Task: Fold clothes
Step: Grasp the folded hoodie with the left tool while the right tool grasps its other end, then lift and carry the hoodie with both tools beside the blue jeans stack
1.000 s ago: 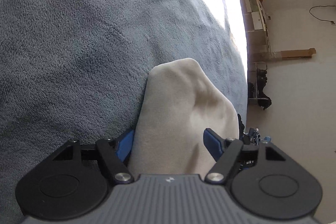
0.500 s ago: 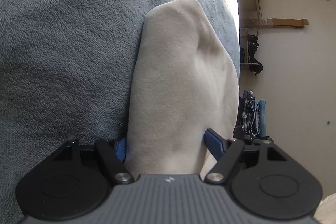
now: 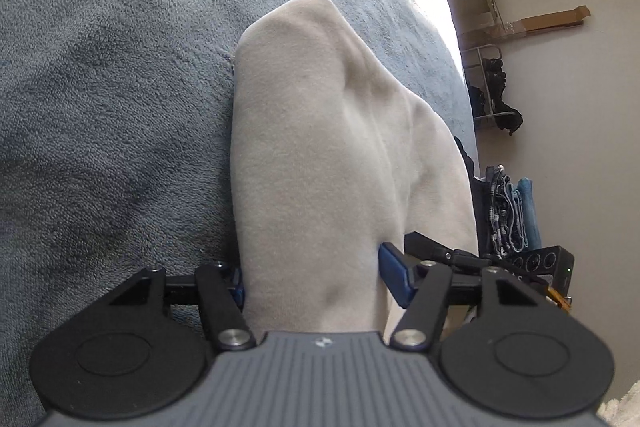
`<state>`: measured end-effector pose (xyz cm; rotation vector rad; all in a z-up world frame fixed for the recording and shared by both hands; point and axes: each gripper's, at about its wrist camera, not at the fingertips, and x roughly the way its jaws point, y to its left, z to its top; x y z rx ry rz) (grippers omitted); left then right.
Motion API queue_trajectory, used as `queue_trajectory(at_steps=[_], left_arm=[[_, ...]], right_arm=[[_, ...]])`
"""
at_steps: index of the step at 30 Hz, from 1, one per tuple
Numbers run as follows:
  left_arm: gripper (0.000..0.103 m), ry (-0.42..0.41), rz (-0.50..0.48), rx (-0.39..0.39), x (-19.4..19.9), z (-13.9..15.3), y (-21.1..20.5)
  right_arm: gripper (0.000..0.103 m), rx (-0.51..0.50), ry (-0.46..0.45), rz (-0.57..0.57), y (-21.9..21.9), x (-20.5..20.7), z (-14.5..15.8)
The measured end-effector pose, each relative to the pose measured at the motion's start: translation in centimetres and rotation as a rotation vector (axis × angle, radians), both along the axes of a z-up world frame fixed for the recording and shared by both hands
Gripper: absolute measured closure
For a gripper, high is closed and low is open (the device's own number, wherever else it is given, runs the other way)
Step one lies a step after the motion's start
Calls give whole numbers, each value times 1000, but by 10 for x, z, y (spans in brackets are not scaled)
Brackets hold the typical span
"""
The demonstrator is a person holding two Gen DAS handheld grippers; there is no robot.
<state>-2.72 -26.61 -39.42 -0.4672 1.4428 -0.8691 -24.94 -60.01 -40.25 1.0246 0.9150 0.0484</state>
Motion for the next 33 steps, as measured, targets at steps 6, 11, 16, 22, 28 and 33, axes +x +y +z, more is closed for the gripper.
queue_trajectory(at_steps=[6, 11, 16, 22, 28, 33], left_arm=[[48, -79, 21, 56, -28, 35, -20], [49, -94, 36, 60, -59, 70, -50], [48, -110, 24, 23, -83, 97, -101], [48, -112, -46, -84, -100, 101, -177], [48, -88, -120, -143, -128, 81, -257], [48, -66, -155, -138, -133, 54, -314]], right_arm=[[79, -158, -62, 98, 15, -3, 36], [80, -171, -112, 117, 4, -17, 65], [80, -179, -145, 101, -30, -41, 100], [80, -258, -141, 44, -101, -84, 138], [80, -394, -94, 8, -186, -113, 149], [80, -490, -36, 40, -241, -112, 140]])
